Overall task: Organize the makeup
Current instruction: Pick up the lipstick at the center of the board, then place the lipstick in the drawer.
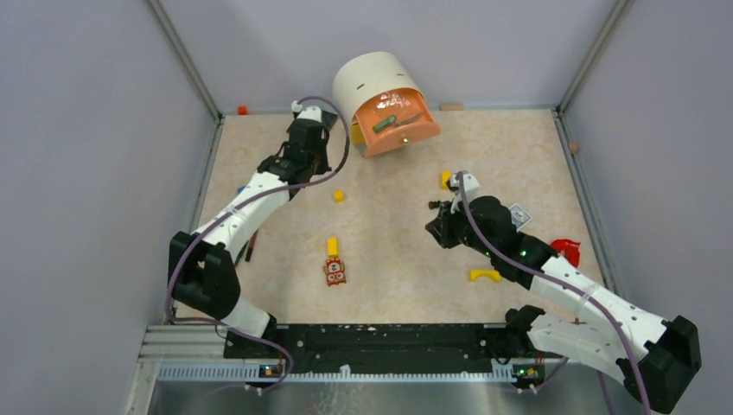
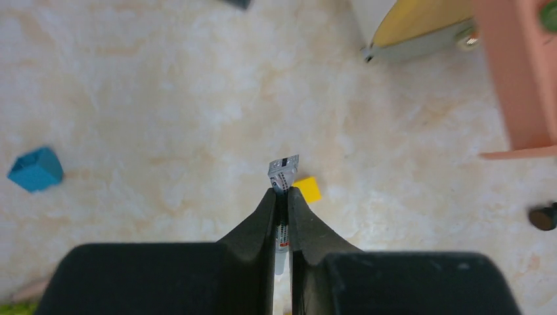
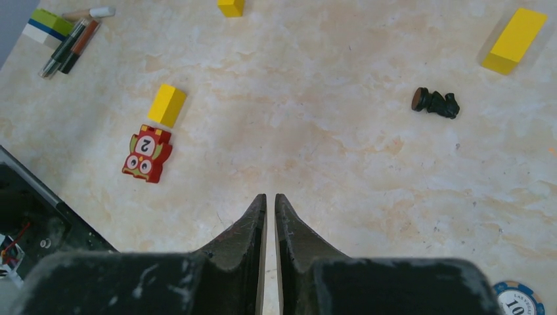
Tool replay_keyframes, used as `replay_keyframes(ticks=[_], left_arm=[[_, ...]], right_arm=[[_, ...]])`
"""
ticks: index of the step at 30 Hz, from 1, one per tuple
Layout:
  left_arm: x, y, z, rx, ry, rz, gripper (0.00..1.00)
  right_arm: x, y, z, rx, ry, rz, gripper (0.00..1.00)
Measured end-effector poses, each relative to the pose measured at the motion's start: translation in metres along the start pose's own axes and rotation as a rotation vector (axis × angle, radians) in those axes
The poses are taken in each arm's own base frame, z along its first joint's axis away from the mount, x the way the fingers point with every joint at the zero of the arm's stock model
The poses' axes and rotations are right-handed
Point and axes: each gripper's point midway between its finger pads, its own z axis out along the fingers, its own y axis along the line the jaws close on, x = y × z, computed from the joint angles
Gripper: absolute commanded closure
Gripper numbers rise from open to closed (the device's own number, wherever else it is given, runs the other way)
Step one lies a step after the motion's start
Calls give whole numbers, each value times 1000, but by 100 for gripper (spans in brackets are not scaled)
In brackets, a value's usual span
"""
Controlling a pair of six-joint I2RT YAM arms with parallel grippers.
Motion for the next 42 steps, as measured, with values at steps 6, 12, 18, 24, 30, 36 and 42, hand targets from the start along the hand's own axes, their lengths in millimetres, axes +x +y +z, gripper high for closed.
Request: replay_keyframes(ticks=[6, 12, 18, 24, 30, 36, 42], left_arm=[[-80, -28, -17, 97, -160, 106, 78], [-140, -85, -18, 294, -274, 271, 81], [-147, -150, 5, 443, -292, 427, 78], [-120, -198, 26, 544, -244, 553, 65], [-109, -200, 36, 551, -217, 593, 31], [-115, -191, 32, 510, -223, 564, 30], [-115, -147, 0, 359, -228, 459, 21]], right_arm=[[2, 0, -6, -3, -5, 7, 93], [1, 1, -10, -7, -10, 13, 94], [0, 1, -12, -10, -12, 27, 94], [-2, 2, -17, -14, -25, 34, 94], [-2, 3, -18, -15, -27, 34, 94], [5, 0, -15, -12, -16, 35, 94], [16, -3, -12, -4, 6, 40, 94]])
